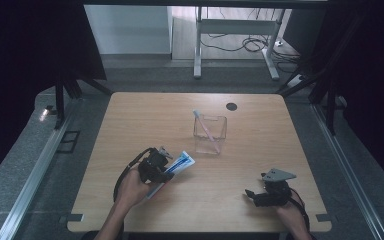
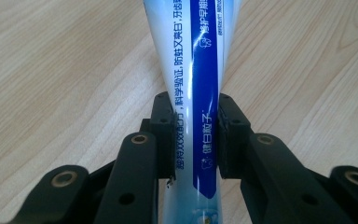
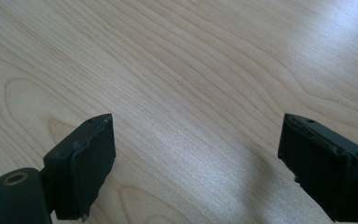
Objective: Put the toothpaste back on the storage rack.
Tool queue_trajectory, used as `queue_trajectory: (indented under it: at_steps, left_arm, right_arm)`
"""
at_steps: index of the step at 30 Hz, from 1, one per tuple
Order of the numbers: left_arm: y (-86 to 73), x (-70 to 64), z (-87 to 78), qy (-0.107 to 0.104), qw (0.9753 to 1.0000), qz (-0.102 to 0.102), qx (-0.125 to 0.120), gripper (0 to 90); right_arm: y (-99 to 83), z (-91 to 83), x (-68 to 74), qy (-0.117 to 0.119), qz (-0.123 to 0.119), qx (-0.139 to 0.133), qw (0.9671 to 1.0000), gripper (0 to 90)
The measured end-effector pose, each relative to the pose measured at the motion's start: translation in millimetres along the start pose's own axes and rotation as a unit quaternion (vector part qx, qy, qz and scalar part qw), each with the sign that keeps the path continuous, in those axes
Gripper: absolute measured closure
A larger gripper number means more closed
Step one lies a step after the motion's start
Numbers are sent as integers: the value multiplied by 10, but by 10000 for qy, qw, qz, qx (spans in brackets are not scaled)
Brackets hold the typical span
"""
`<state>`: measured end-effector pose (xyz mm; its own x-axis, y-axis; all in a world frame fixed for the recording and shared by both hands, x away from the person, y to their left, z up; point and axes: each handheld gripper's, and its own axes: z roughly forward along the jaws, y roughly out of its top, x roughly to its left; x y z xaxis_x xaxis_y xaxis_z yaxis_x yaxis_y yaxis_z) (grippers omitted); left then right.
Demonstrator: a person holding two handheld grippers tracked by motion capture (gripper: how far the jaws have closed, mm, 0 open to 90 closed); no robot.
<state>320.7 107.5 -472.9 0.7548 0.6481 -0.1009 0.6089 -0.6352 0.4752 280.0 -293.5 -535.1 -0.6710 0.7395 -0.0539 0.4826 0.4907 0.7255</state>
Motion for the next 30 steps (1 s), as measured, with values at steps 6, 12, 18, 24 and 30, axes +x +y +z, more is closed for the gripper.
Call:
queue_trajectory:
  at_steps: [6,12,18,24,30]
  left_arm:
    - [59,-2,-66,-51,9998,36,-162,724]
    - [116,-6,-123,-90,9995,85,-298,724]
    - [193,-9,-187,-109,9989,111,-445,724]
    - [270,2,-244,-132,9979,70,-628,724]
    - [363,12,-287,-168,9966,67,-807,724]
  right_arm:
    - [-1,7,-2,91,56,-38,9999,72]
    - [1,14,-1,181,88,-63,9998,18]
    - [3,27,9,235,115,-54,9996,0]
    - [5,30,12,257,126,-53,9996,0]
    - [3,31,12,251,165,-41,9995,0]
